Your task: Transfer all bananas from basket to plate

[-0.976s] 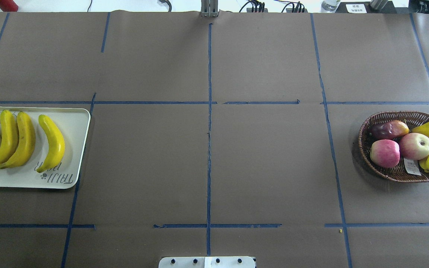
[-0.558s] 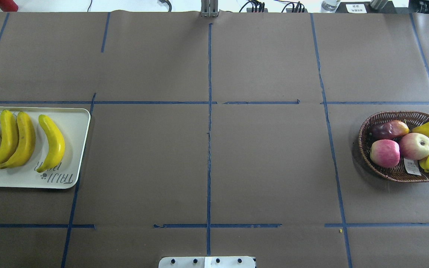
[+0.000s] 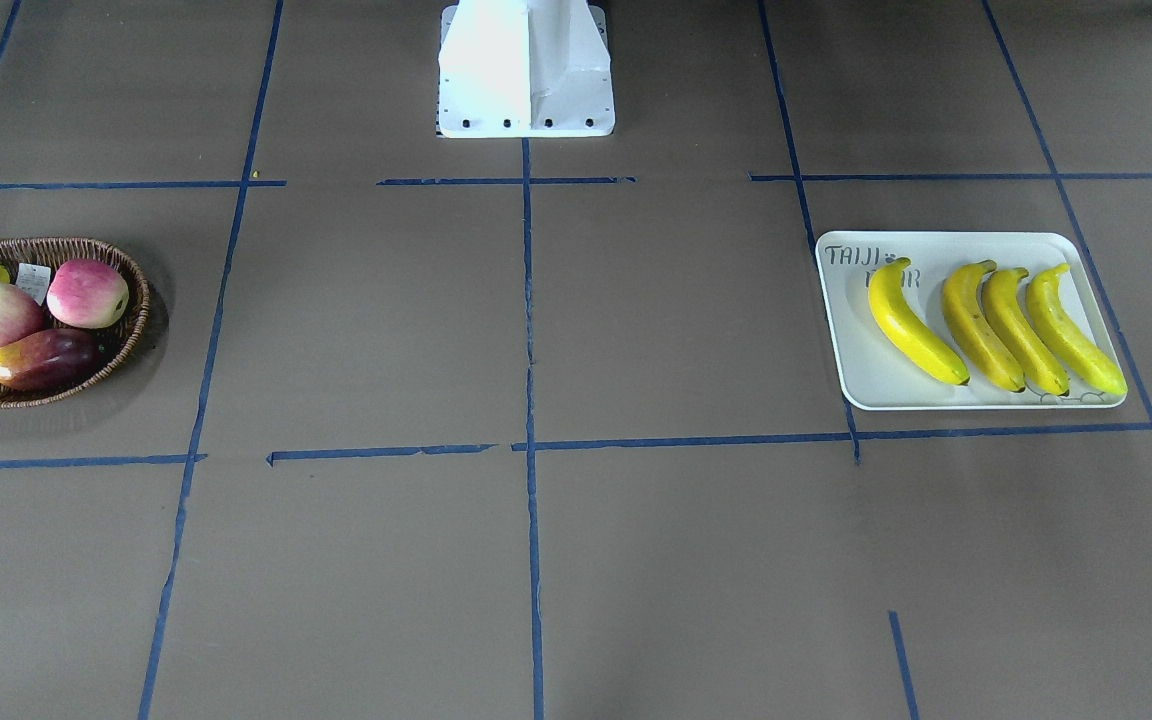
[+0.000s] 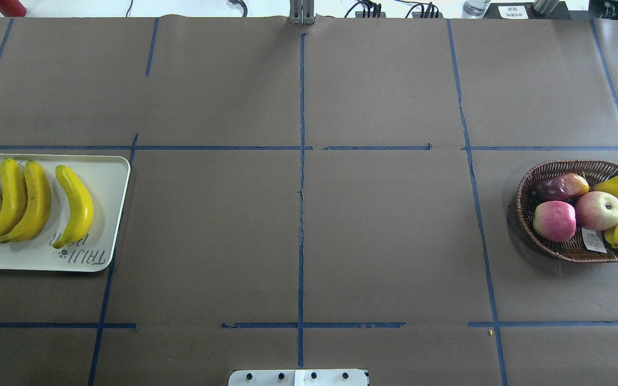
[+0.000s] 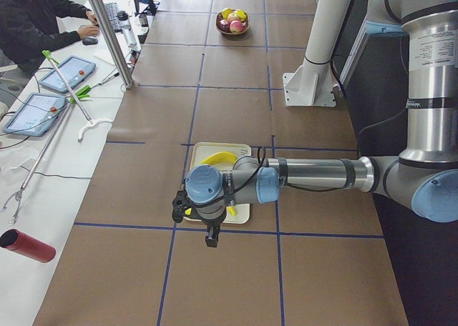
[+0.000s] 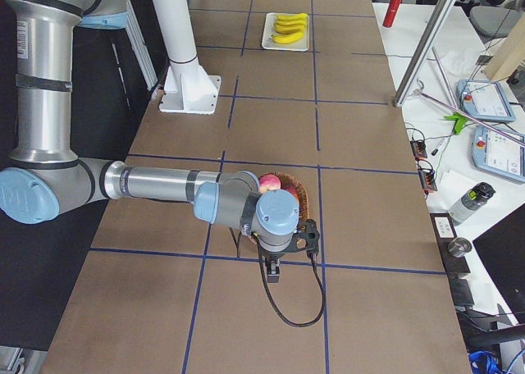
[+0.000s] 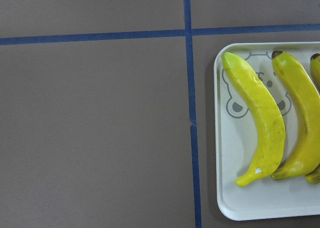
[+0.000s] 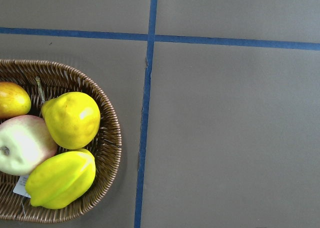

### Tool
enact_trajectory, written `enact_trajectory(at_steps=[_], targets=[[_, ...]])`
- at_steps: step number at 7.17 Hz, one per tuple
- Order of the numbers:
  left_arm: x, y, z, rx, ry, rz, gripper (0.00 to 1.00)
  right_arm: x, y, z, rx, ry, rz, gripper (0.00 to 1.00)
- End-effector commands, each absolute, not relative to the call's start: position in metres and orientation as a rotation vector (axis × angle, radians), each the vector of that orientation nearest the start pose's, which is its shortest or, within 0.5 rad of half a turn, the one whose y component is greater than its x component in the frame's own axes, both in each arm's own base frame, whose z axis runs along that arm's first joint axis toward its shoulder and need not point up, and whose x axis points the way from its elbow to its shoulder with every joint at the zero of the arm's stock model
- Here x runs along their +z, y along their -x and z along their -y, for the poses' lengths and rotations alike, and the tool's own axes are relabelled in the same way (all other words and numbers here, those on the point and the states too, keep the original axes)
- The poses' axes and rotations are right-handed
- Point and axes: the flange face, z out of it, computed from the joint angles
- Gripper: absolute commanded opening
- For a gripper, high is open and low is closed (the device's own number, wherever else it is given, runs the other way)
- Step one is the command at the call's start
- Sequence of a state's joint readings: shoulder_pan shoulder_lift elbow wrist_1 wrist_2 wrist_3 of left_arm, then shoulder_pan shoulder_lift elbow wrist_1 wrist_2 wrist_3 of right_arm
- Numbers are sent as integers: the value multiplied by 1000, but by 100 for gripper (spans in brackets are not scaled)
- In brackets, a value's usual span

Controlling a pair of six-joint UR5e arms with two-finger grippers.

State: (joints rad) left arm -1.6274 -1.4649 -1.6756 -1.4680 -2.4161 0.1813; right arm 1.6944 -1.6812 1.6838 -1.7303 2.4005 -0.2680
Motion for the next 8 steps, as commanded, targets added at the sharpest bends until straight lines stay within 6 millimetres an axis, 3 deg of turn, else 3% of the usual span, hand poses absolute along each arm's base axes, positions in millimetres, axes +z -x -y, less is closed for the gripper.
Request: enact_trajectory(at_steps=[1, 8], targets=[[660, 84, 437, 72, -6, -848, 99, 664, -113, 425, -61, -16, 842, 100], [659, 85, 437, 77, -10, -847, 99, 663, -112, 426, -48, -12, 846, 100]])
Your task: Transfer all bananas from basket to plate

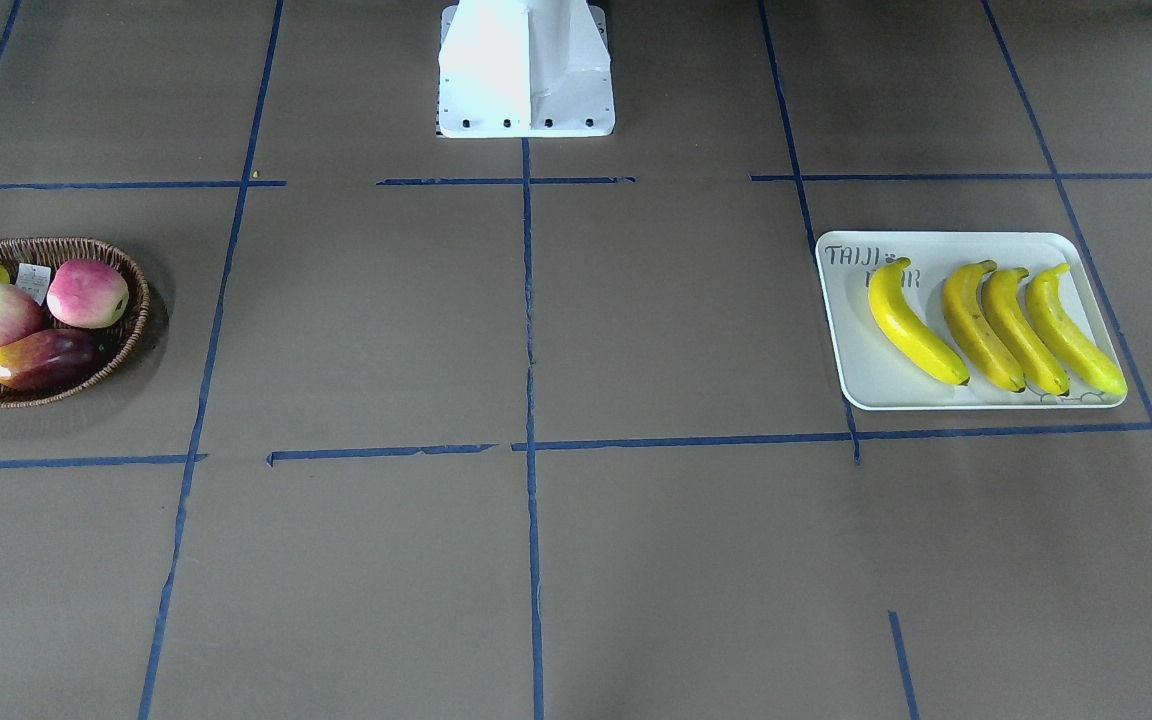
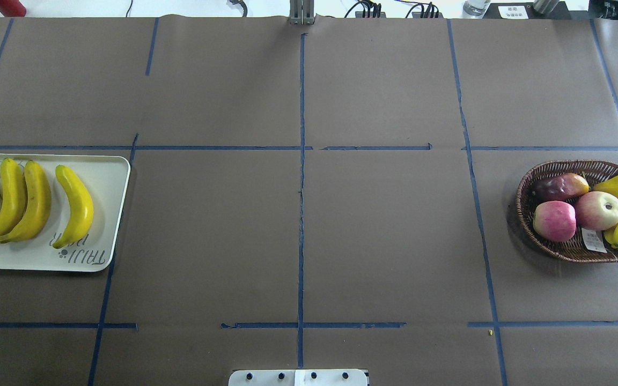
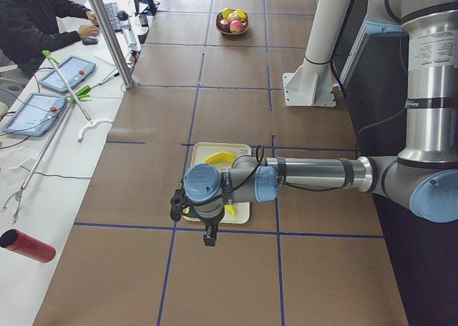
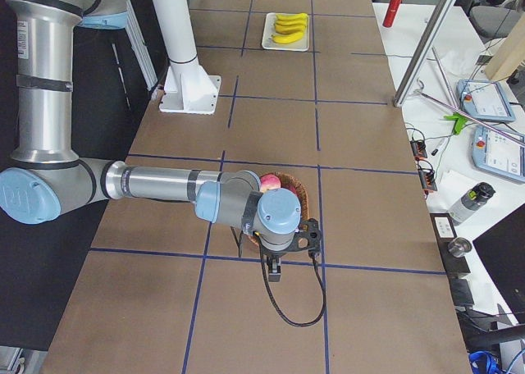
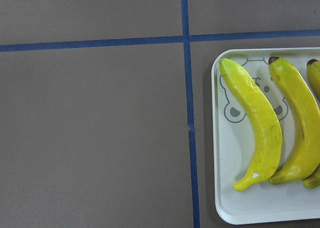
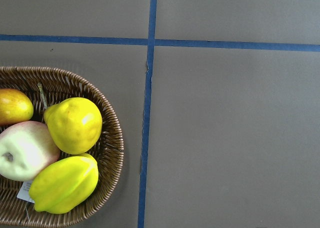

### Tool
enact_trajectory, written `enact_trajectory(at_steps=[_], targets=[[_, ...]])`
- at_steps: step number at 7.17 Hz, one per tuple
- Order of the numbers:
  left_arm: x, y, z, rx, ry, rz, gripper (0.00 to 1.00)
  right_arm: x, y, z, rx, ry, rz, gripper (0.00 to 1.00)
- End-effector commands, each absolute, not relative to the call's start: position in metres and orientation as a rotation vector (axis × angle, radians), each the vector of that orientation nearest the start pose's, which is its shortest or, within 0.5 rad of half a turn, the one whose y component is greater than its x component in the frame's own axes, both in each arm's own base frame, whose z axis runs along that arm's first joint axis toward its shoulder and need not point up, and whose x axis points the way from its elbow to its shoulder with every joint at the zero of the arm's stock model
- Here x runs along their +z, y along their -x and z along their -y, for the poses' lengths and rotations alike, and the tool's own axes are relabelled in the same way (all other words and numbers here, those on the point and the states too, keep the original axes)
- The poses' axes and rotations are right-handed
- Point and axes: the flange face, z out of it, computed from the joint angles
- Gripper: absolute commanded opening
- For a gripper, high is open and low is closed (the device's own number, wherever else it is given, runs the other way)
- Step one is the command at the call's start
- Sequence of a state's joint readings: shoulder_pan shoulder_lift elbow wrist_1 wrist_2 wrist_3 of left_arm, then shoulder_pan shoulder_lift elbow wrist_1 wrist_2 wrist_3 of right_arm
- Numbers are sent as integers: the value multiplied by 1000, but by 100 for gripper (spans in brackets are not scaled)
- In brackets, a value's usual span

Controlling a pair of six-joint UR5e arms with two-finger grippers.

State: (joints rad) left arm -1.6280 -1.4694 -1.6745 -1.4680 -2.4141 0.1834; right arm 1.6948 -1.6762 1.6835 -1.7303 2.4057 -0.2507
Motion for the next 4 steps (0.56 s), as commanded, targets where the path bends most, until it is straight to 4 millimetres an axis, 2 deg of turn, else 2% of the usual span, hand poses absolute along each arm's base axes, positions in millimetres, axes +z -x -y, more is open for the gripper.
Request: enact_trajectory(at_steps=[1, 2, 3, 4], targets=[[660, 85, 436, 76, -9, -847, 99, 661, -113, 427, -19, -2, 844, 100], [660, 84, 434, 76, -7, -847, 99, 660, -112, 428, -19, -2, 844, 100], [660, 84, 434, 76, -9, -847, 99, 658, -100, 432, -50, 4, 838, 100], [660, 84, 434, 76, -9, -847, 99, 656, -97, 433, -57, 4, 840, 100]])
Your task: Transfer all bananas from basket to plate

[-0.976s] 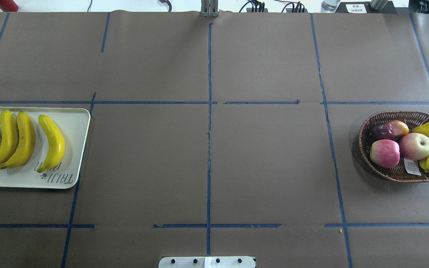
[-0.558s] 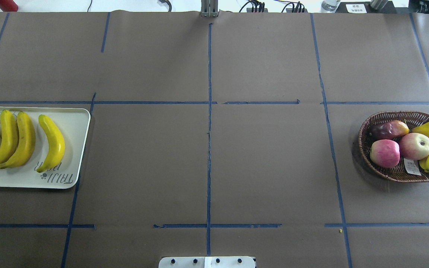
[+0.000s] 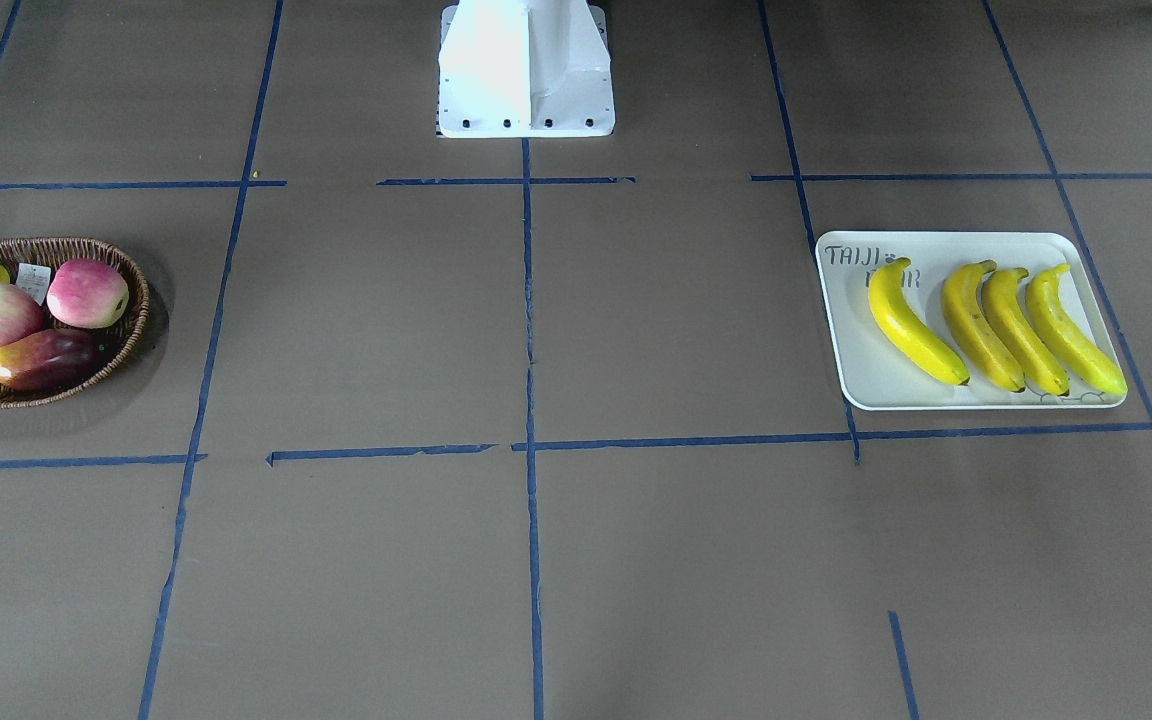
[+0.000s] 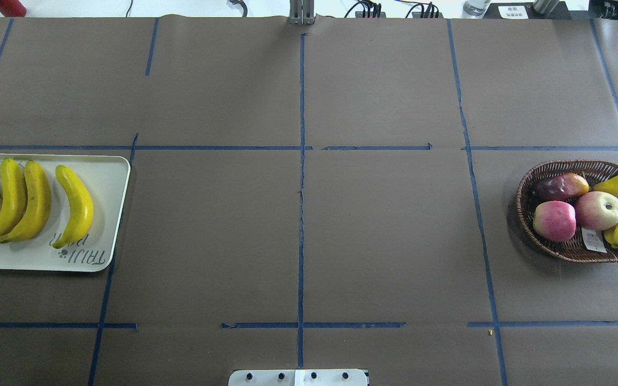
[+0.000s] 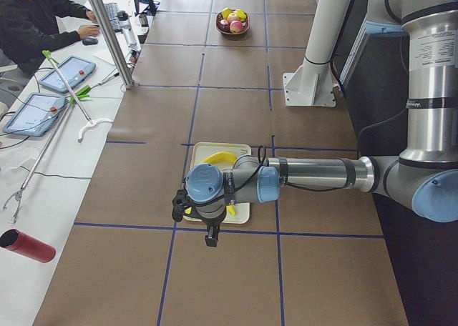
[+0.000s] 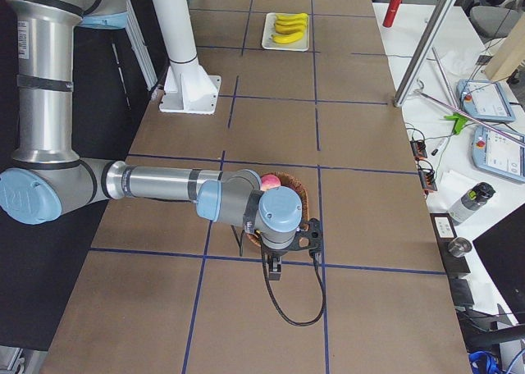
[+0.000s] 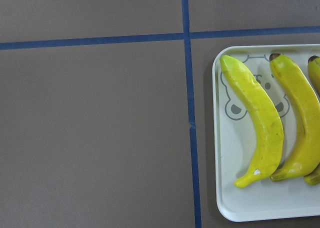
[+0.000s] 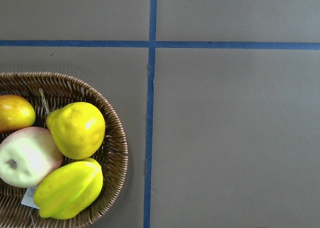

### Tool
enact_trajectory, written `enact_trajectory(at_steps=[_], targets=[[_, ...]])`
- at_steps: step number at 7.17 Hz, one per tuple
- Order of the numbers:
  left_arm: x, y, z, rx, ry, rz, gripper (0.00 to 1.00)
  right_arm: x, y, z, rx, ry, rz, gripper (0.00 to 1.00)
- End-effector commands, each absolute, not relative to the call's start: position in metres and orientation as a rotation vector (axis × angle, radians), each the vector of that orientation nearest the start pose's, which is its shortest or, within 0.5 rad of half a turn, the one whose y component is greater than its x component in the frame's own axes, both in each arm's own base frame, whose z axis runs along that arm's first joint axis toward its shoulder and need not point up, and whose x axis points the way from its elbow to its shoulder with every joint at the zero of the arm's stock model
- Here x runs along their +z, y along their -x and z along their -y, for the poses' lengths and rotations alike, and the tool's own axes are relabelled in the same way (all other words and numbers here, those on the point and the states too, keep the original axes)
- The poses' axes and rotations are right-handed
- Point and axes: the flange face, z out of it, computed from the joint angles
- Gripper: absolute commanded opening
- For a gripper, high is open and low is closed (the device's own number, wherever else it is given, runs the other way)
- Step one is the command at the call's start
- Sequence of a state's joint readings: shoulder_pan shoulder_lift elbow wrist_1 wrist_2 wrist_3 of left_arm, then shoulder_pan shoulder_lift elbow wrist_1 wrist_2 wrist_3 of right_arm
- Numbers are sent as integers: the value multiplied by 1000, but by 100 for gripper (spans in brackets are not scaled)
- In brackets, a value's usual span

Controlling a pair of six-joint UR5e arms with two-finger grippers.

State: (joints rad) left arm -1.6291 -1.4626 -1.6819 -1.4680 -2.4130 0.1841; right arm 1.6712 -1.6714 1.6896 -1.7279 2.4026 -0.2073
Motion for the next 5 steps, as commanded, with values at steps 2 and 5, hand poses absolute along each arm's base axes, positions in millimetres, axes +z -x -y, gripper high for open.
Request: enact_trajectory(at_steps=[2, 5], targets=[[658, 88, 434, 70, -15, -846, 99, 651, -98, 437, -62, -9, 837, 100], [658, 91, 434, 65, -17, -845, 99, 650, -98, 438, -64, -9, 837, 100]])
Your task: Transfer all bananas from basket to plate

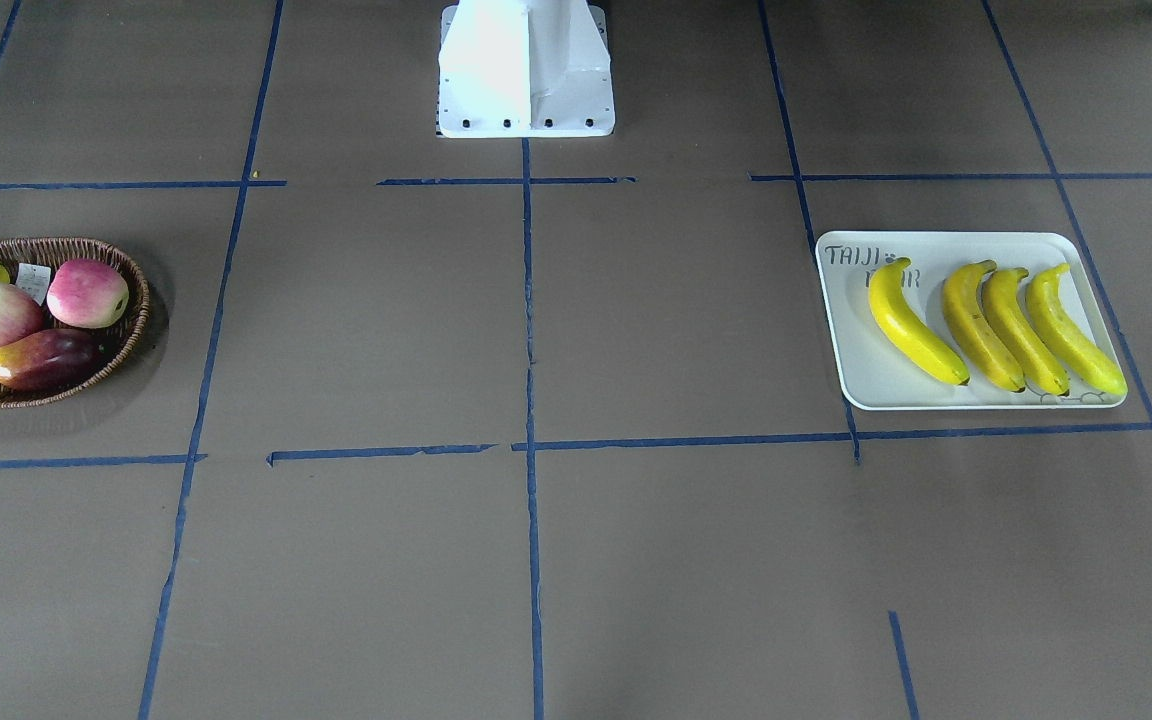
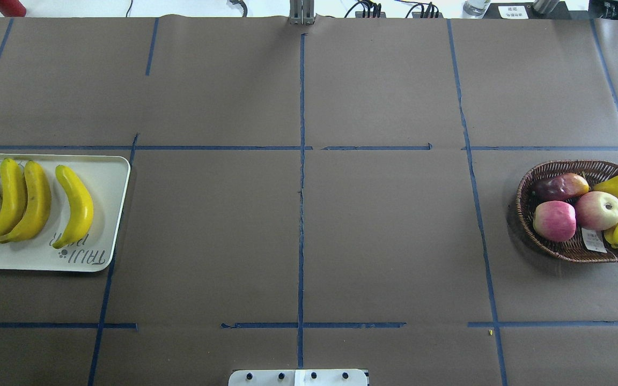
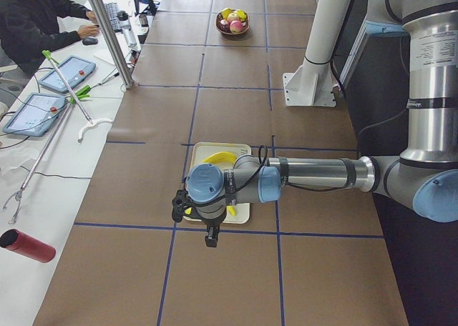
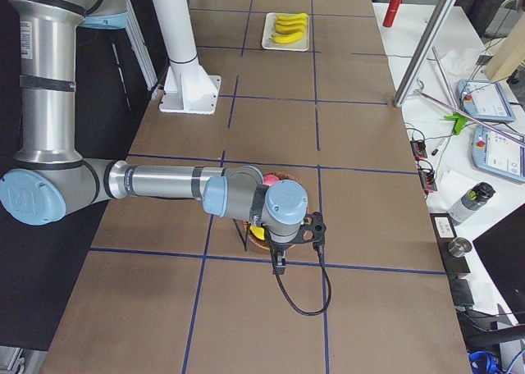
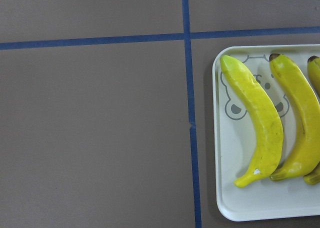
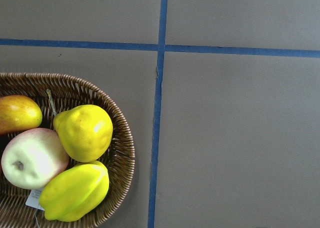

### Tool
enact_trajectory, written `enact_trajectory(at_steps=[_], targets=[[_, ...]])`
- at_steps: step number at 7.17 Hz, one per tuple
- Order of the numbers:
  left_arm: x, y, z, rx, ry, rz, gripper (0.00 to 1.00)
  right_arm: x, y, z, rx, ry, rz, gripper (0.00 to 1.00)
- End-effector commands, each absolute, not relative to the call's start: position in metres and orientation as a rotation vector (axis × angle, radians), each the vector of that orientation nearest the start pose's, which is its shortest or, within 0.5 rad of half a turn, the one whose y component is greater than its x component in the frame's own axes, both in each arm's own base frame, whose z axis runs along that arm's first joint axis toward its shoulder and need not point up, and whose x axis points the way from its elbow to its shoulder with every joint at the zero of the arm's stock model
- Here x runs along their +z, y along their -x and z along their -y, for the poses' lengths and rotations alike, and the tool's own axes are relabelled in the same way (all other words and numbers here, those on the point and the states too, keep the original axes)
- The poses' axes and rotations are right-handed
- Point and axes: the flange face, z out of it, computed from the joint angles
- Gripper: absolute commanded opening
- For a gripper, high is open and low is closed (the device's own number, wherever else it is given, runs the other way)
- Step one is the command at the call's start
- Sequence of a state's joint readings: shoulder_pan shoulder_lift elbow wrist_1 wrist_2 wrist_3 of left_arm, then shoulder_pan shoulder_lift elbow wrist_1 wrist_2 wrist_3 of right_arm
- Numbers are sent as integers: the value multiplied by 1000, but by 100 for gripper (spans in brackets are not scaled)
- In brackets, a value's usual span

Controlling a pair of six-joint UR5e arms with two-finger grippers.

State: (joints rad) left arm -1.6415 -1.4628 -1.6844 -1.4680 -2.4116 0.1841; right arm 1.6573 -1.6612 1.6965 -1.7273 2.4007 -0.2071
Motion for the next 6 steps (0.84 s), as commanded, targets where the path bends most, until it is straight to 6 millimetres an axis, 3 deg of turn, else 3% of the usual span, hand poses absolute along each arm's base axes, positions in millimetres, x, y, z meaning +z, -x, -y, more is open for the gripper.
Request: enact_trajectory(at_steps=[1, 6], targets=[[659, 90, 433, 64, -16, -846, 99, 650, -98, 438, -64, -9, 837, 100], [658, 90, 434, 60, -15, -846, 99, 648, -99, 441, -65, -14, 836, 100]])
